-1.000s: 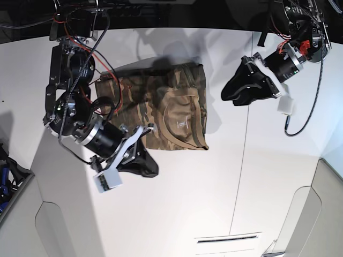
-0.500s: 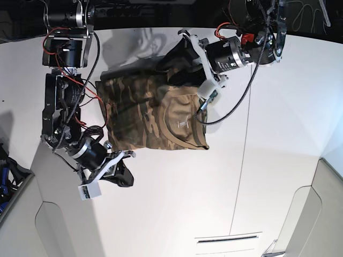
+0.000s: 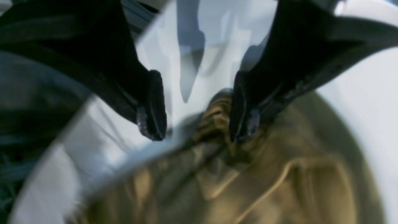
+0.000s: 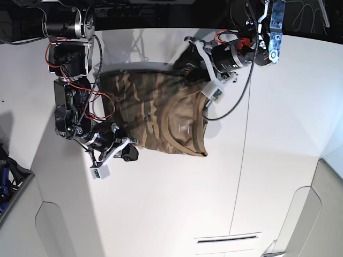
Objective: Fold the T-shirt properly
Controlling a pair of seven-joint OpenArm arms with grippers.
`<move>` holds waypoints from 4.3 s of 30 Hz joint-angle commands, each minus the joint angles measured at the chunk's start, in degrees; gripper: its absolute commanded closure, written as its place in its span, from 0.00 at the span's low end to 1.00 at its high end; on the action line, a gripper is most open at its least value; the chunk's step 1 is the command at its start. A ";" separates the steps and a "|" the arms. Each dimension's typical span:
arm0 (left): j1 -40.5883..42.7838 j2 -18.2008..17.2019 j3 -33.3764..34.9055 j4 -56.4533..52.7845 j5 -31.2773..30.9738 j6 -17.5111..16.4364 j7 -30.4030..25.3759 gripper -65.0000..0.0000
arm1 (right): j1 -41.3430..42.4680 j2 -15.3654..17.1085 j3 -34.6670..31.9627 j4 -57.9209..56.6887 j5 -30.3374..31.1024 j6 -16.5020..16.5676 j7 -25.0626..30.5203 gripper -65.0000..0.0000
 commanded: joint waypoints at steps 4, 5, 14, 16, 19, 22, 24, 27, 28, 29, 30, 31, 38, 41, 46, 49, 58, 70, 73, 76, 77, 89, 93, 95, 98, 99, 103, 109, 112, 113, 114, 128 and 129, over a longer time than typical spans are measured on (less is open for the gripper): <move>-2.51 -0.17 -5.09 -0.26 -0.09 0.24 -0.70 0.44 | -0.83 1.62 0.02 2.03 6.75 1.07 -3.02 1.00; -2.86 -0.17 -6.38 -0.31 -0.09 0.24 -0.72 0.44 | -1.60 1.75 0.04 2.56 7.93 1.07 -4.52 1.00; -7.13 -0.17 -12.33 -0.35 -0.07 0.31 -1.16 0.44 | -12.39 1.75 0.04 15.21 17.77 1.49 -10.29 1.00; -7.28 -0.15 -12.33 -0.35 -0.07 0.79 -1.62 0.44 | -15.21 1.73 0.04 18.62 19.58 1.49 -12.02 1.00; -7.43 -0.15 -12.33 -0.79 1.22 1.75 -2.54 0.44 | -19.02 1.68 0.04 22.25 22.36 1.49 -13.73 1.00; -7.56 -0.17 -12.33 -2.23 2.71 1.75 -3.87 0.44 | -22.05 1.31 0.04 24.26 24.13 1.49 -14.21 1.00; -7.67 -0.15 -12.33 -3.45 2.71 1.75 -4.42 0.44 | -23.69 1.07 0.00 24.79 25.07 1.49 -14.29 1.00; -8.04 -0.07 -12.22 -5.66 2.71 1.99 -6.38 0.44 | -25.62 1.09 0.00 24.83 26.75 1.53 -14.34 1.00; -8.37 0.11 -12.22 -6.34 2.71 2.47 -6.84 0.44 | -26.23 1.09 0.00 24.83 27.06 1.68 -14.49 1.00; -8.83 0.35 -12.22 -6.97 2.71 2.95 -7.13 0.44 | -26.69 1.07 0.00 24.83 27.78 1.99 -14.49 1.00; -9.44 0.74 -12.22 -7.72 2.71 3.13 -7.10 0.44 | -27.17 1.07 0.00 24.83 28.33 1.99 -14.49 1.00; -10.23 1.07 -12.22 -8.59 2.73 3.52 -7.10 0.44 | -27.50 1.05 0.00 24.83 28.92 2.01 -14.49 1.00; -15.85 2.05 -10.03 -15.72 2.75 3.89 -7.08 0.44 | -27.87 -1.49 0.00 24.83 29.03 2.01 -16.50 1.00; -17.92 2.05 -6.97 -18.27 2.82 4.13 -7.15 0.44 | -27.98 -2.58 0.00 24.83 29.11 2.12 -16.94 1.00; -22.08 2.03 -1.79 -20.33 6.47 7.80 -7.72 0.44 | -28.04 -3.69 0.00 24.83 29.27 2.12 -17.55 1.00; -22.97 2.01 -0.63 -20.31 8.11 7.93 -7.43 0.44 | -28.15 -3.80 0.00 24.83 29.38 2.10 -17.53 1.00; -21.68 -1.53 -0.76 -12.55 4.87 7.89 -4.57 0.44 | -28.41 -0.87 0.17 30.45 27.06 2.08 -18.25 1.00; -5.38 -5.88 -9.05 5.29 0.31 8.24 -1.88 0.44 | -33.42 11.32 0.26 42.88 27.10 1.90 -20.90 1.00; 0.24 -5.86 -12.96 8.52 -0.55 7.65 -1.46 0.44 | -34.97 14.27 0.26 42.95 30.80 1.92 -22.08 1.00; 6.12 -5.86 -15.87 10.56 -0.48 7.28 -0.52 0.44 | -36.48 16.59 0.26 42.95 33.42 1.95 -24.20 1.00; 8.31 -5.84 -16.74 10.95 -0.24 7.15 -0.20 0.44 | -37.09 17.40 0.26 42.95 34.18 1.97 -24.81 1.00; 30.82 -5.73 -21.29 10.99 1.77 1.44 1.73 0.44 | -49.44 23.32 0.26 42.95 35.28 1.97 -26.86 1.00; 36.11 -5.77 -21.27 9.84 1.38 0.96 1.75 0.44 | -54.97 23.30 0.26 42.91 35.23 1.95 -26.86 1.00; 37.53 -5.77 -21.27 8.13 1.38 0.96 1.77 0.44 | -57.29 23.30 0.22 42.86 35.23 1.92 -26.86 1.00; 38.38 -5.79 -20.72 3.52 1.40 -1.46 1.92 0.44 | -60.57 23.30 0.11 42.38 33.90 1.90 -26.86 1.00; 38.36 -5.79 -20.26 1.44 1.40 -3.23 1.90 0.44 | -61.75 23.30 0.11 42.05 33.03 1.90 -26.82 1.00; 38.25 -7.23 -16.26 -7.93 2.10 -3.58 -4.42 0.44 | -64.54 23.26 0.09 38.99 30.14 1.88 -24.83 1.00; 31.69 -8.90 -5.46 -23.56 11.37 -3.58 -13.57 0.44 | -64.06 22.99 -0.39 28.30 25.38 1.86 -18.67 1.00; 26.58 -8.87 -0.17 -31.10 11.82 -3.28 -13.57 0.44 | -61.79 22.99 -2.64 22.51 22.14 1.62 -17.86 1.00; 24.74 -8.83 1.51 -33.40 11.98 -2.60 -13.57 0.44 | -60.78 22.99 -3.80 20.65 21.33 1.36 -17.86 1.00; 22.91 -8.59 3.06 -35.69 12.13 -1.79 -13.57 0.44 | -59.67 22.97 -5.11 18.73 20.61 1.20 -17.79 1.00; 5.09 1.29 12.52 -55.80 15.65 4.28 -14.38 0.44 | -40.92 20.83 -21.66 -5.27 2.78 -1.68 -12.02 1.00; 4.57 1.60 12.52 -56.15 15.69 4.28 -14.60 0.44 | -39.95 20.31 -21.66 -5.99 2.58 -1.73 -12.02 1.00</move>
